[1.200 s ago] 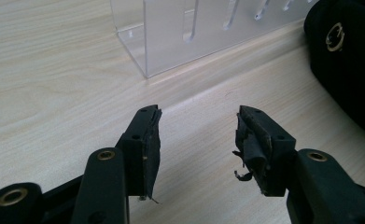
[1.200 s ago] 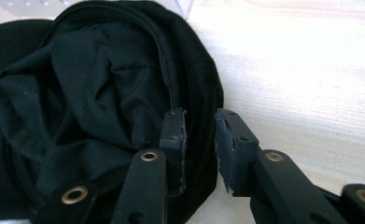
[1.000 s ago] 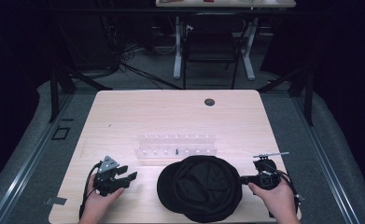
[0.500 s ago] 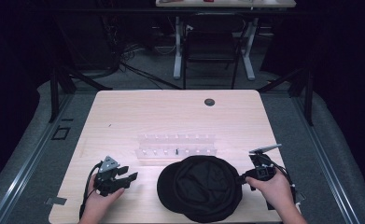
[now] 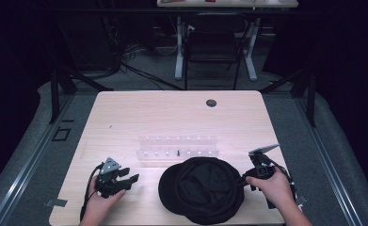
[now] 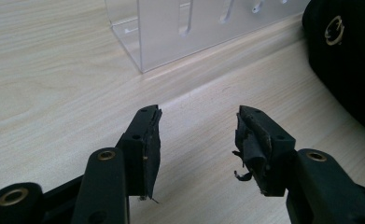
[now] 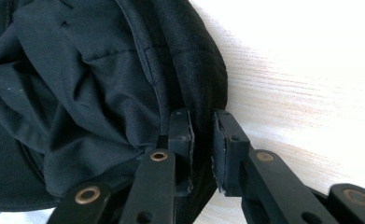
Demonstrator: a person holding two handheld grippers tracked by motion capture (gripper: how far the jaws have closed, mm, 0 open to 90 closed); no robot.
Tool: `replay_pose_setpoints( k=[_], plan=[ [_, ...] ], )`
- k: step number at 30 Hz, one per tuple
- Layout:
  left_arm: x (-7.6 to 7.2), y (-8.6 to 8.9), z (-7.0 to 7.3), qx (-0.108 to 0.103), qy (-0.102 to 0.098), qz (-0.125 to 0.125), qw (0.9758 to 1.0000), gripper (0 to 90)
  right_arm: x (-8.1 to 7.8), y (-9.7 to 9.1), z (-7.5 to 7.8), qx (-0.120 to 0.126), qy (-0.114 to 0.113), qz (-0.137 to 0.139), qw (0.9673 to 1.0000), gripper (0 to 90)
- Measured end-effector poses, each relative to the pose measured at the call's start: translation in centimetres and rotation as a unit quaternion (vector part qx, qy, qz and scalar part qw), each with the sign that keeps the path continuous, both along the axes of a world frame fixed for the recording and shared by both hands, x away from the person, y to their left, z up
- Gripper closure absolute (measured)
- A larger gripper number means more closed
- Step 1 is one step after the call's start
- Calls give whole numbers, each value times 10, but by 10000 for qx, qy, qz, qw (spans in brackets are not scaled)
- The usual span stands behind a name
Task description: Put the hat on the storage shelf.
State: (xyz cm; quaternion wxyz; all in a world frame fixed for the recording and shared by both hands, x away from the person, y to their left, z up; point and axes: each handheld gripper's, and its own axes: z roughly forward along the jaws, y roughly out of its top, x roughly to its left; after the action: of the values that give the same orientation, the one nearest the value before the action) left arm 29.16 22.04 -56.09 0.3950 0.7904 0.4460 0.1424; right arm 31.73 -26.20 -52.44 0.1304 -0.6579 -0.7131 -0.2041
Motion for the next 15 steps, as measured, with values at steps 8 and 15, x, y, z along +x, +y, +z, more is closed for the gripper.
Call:
replay_pose_setpoints(
  k=[8, 15],
  plan=[
    [0, 0, 0, -16, 28, 8, 10000, 497, 3, 2, -6, 14, 114, 8, 9999, 803],
    [0, 0, 0, 17, 36, 0, 10000, 498, 4, -3, -7, 134, 314, 134, 9993, 866]
  ],
)
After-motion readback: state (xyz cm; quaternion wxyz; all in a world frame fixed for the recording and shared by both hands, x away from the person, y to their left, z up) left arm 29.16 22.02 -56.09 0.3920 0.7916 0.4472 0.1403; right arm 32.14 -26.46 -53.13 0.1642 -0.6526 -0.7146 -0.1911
